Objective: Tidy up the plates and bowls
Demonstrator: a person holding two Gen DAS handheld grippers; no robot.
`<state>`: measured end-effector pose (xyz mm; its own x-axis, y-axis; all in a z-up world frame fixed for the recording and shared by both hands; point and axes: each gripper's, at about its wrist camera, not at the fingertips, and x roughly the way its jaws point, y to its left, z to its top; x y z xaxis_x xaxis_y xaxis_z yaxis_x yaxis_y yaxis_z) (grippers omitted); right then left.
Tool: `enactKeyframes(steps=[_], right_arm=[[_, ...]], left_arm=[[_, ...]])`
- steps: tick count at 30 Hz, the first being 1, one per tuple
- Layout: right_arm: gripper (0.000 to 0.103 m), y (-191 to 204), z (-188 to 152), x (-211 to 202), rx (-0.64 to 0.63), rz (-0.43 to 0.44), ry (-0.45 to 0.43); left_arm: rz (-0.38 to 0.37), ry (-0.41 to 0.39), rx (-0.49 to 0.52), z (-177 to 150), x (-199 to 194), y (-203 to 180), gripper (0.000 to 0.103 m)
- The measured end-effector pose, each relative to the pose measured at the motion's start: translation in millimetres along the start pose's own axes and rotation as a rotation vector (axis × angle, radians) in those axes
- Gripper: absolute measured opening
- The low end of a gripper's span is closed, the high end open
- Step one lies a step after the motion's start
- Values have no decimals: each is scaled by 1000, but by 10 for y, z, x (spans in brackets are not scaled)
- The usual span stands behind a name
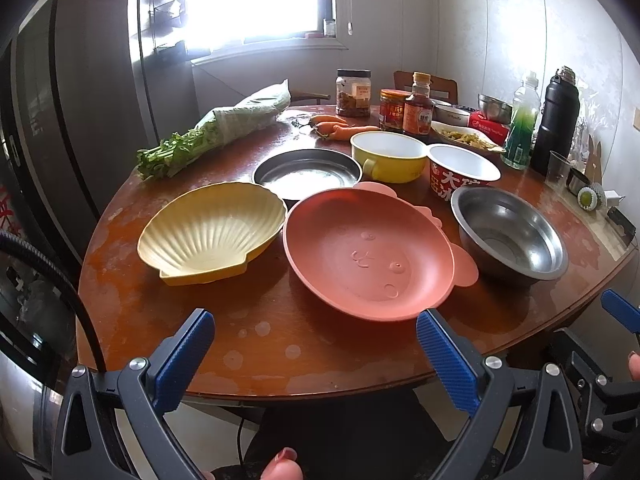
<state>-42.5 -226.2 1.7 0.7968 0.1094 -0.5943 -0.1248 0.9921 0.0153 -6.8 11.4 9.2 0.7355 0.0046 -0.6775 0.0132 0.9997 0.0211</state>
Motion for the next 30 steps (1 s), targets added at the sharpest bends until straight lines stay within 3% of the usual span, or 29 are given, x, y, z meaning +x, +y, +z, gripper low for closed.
enactKeyframes(steps=[30], right_arm=[[103,85,95,19,6,18,2]], left_arm=[[-16,-9,1,-3,-65,14,102]])
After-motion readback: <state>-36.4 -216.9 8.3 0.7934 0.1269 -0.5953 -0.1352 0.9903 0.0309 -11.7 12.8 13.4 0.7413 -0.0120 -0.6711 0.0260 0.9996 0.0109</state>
